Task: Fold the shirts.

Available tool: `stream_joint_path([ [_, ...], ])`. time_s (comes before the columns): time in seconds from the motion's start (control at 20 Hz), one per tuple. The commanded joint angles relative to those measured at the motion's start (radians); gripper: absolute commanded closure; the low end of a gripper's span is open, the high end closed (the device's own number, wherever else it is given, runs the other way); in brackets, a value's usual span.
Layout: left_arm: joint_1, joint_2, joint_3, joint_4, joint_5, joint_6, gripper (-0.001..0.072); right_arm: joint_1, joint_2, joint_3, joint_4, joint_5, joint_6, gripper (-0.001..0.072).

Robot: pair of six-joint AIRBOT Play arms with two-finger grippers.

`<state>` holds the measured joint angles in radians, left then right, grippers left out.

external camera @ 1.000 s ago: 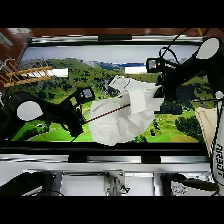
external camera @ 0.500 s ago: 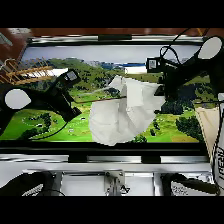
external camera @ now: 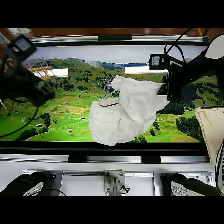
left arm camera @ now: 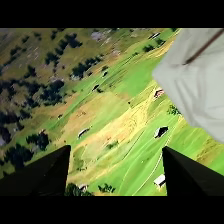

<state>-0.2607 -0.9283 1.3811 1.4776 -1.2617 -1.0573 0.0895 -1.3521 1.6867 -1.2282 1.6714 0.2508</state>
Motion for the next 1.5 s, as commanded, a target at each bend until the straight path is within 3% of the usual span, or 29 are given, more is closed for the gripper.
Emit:
stream_joint_path([
  [0.0,0.143,0.066,-0.016,0.022,-0.092,-0.181,-0.0006,0.0,0.03,0.0,-0.005,0.002,0.04,0.0654],
  [0.2,0.316,0.171,-0.244,-0.156,-0.085,-0.268,0.0005,0.0,0.081,0.0,0.018,0.002,0.097,0.0654],
  [0.35,0.341,0.23,-0.511,-0.391,-0.022,-0.276,0.0007,0.0,0.114,0.0,0.069,0.001,0.138,0.0654],
  [0.45,0.317,0.226,-0.674,-0.624,0.079,-0.276,0.0162,0.0,0.135,0.0,0.093,-0.002,0.169,0.0654],
  [0.6,0.195,0.209,-0.843,-0.903,0.344,-0.247,0.0181,0.0,0.168,0.0,0.124,-0.038,0.224,0.0654],
  [1.0,-0.307,-0.038,-0.863,-1.122,0.831,-0.206,0.0179,0.0,0.214,0.0,0.151,-0.081,0.325,0.0654],
  [1.15,-0.406,-0.131,-0.791,-1.199,0.875,-0.104,0.0178,0.0,0.215,0.0,0.157,-0.08,0.34,0.0655],
  [1.45,-0.433,-0.292,-0.633,-1.202,0.937,-0.087,0.0177,0.0,0.215,0.0,0.157,-0.064,0.341,0.0654],
])
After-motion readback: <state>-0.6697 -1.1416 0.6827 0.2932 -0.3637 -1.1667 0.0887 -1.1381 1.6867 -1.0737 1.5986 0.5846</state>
